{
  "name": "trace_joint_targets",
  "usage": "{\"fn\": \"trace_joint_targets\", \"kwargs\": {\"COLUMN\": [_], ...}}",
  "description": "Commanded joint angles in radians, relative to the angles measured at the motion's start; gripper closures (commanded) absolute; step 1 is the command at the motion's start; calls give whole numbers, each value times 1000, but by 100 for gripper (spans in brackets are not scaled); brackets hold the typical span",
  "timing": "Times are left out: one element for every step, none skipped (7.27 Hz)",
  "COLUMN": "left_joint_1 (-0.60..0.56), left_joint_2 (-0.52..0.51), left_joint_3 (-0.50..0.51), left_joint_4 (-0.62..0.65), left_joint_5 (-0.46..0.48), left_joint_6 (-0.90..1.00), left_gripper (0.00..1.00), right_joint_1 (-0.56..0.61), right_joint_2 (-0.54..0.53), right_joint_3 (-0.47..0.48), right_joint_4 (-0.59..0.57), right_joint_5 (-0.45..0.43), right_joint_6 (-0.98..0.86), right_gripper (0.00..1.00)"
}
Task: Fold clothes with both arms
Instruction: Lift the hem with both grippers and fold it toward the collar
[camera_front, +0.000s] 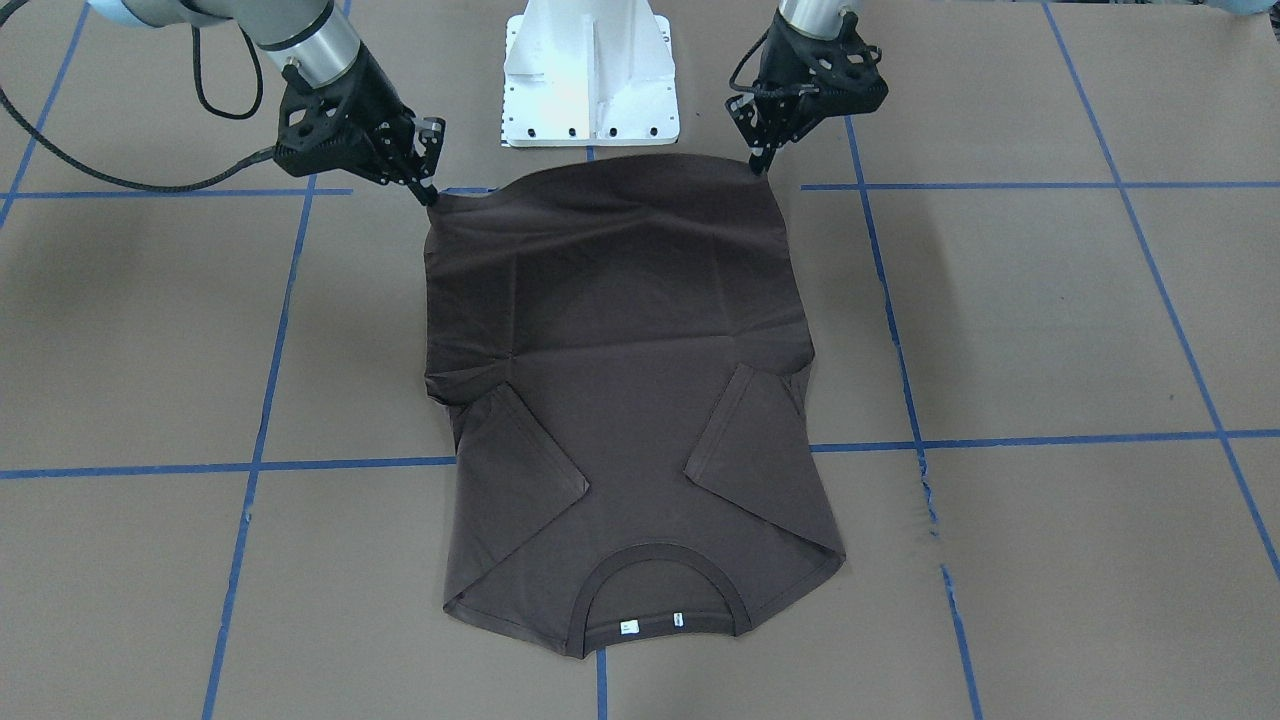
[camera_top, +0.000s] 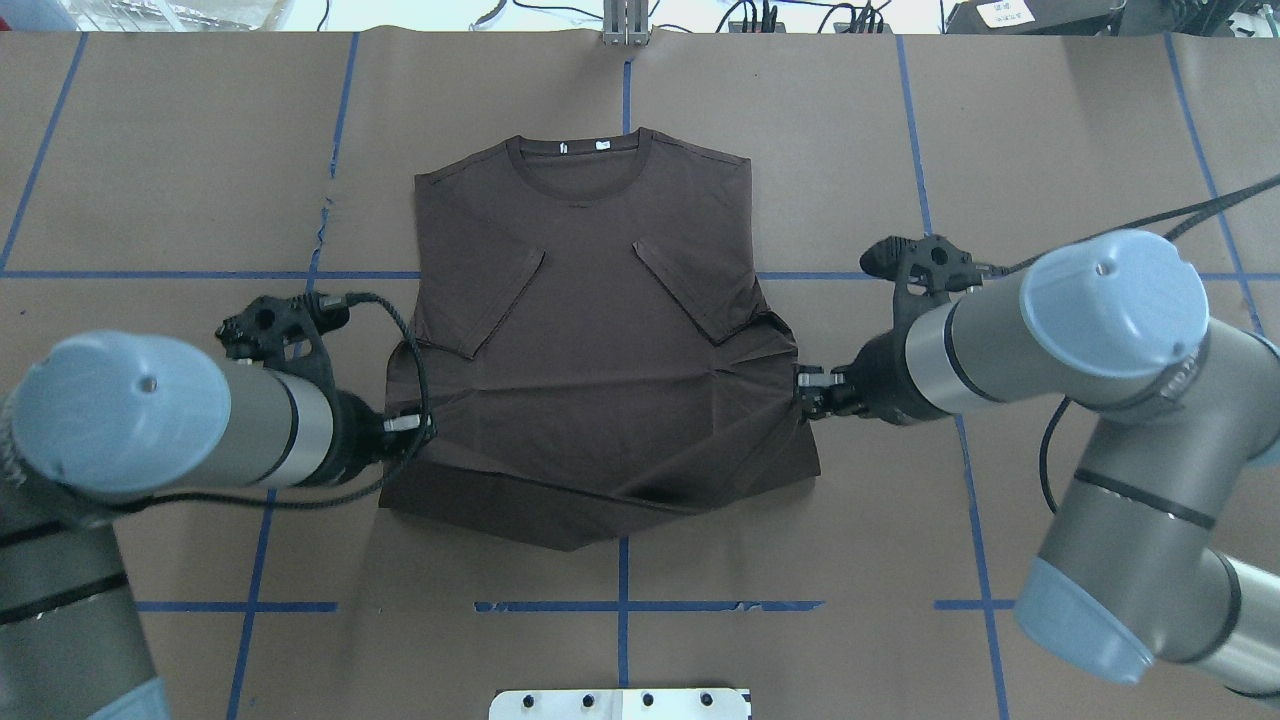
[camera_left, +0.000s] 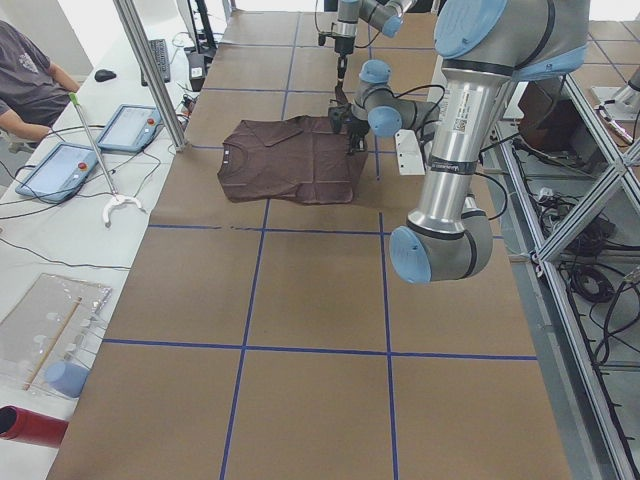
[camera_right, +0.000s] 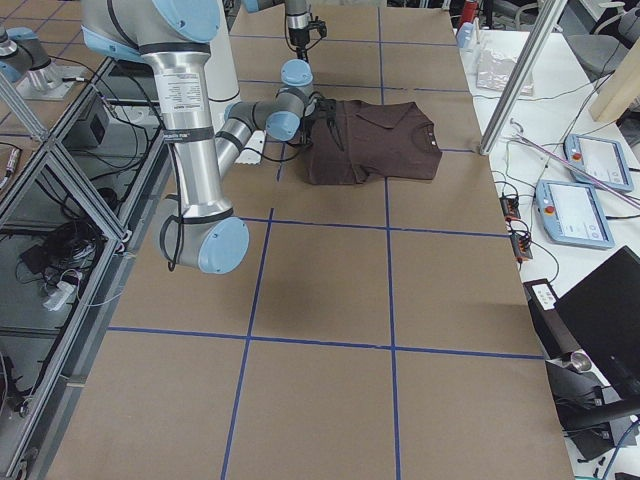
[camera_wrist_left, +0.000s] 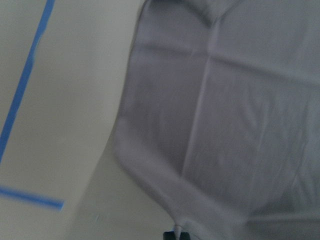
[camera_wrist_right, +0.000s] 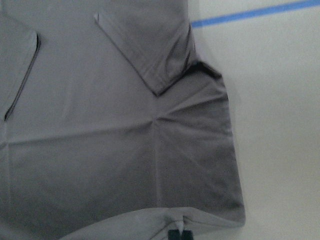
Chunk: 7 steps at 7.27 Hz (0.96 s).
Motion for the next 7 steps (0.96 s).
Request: {"fn": "trace_joint_targets", "kwargs": {"left_joint_1": [-188, -224, -230, -241, -247, -262, -288], "left_joint_2": [-55, -55, -53, -53, -55, -56, -91], "left_joint_3": [210, 296, 321, 331, 358, 386, 467], "left_joint_4": [-214, -283, -316, -318, -319, -333, -391], "left_joint_5": [-8, -10, -9, -9, -9, -9, -7], "left_joint_6": [134, 166, 183, 183, 192, 194, 194], "left_gripper": [100, 100, 100, 100, 100, 100, 100], "right_joint_1": [152, 192, 223, 234, 252, 266, 286], "right_joint_2": [158, 201, 277, 346, 371, 371, 377], "right_joint_3": [-197, -277, -395, -501, -584, -654, -685], "right_joint_4": [0, 3, 4, 5, 64, 162, 178], "right_joint_5": [14, 14, 16, 15, 16, 27, 50], "right_joint_6": [4, 1, 0, -3, -8, -5, -8], "right_gripper": [100, 100, 100, 100, 100, 100, 100]}}
